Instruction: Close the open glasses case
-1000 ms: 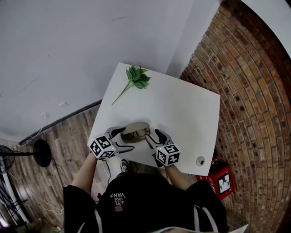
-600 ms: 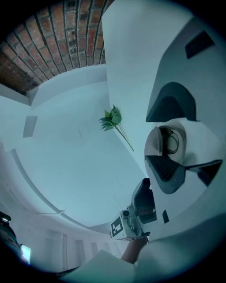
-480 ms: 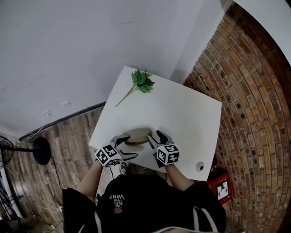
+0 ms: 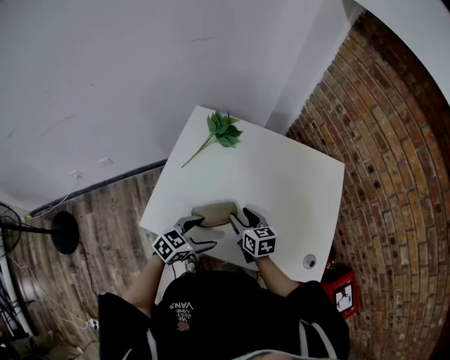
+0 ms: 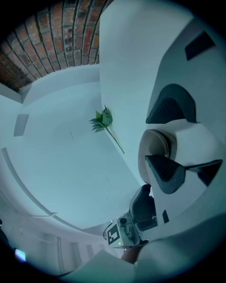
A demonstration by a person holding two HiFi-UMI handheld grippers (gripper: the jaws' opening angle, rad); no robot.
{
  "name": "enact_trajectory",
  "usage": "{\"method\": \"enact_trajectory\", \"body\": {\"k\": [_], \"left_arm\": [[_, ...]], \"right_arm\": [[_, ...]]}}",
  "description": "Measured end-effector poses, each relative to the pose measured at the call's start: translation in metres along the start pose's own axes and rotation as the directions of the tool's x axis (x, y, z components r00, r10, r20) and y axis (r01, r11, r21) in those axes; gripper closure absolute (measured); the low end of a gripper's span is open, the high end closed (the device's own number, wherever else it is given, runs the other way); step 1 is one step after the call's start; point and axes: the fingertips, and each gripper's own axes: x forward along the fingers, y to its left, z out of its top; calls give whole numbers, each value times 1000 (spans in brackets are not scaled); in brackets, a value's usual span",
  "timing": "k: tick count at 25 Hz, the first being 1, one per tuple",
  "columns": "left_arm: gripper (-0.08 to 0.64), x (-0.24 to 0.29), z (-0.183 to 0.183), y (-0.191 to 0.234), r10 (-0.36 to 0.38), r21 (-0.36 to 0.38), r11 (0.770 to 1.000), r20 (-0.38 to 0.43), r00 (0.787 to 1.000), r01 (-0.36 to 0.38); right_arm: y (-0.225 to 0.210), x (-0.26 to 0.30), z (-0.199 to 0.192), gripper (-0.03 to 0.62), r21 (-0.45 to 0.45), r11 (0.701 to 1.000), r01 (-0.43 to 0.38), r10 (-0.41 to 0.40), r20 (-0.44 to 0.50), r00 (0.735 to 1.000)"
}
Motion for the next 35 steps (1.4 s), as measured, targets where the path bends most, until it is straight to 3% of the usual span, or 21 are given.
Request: {"method": "enact_trajectory", "body": {"k": [10, 19, 26, 35], "left_arm": [[147, 8, -13, -5, 7, 10, 1000, -56, 998, -7], [149, 12, -18, -6, 54, 69, 996, -107, 993, -47], [153, 15, -20, -2, 75, 70, 995, -119, 990, -67], [159, 15, -20, -1, 81, 67, 995, -103, 991, -74]], "right_arm": [[-2, 1, -11, 365, -16, 1000, 10, -11, -28, 1000], [-3, 2, -14, 357, -35, 999, 18, -20, -34, 999], [-3, 5, -13, 354, -72, 997, 31, -34, -46, 998], [-5, 3, -13, 345, -39, 998, 43, -44, -42, 998]]}}
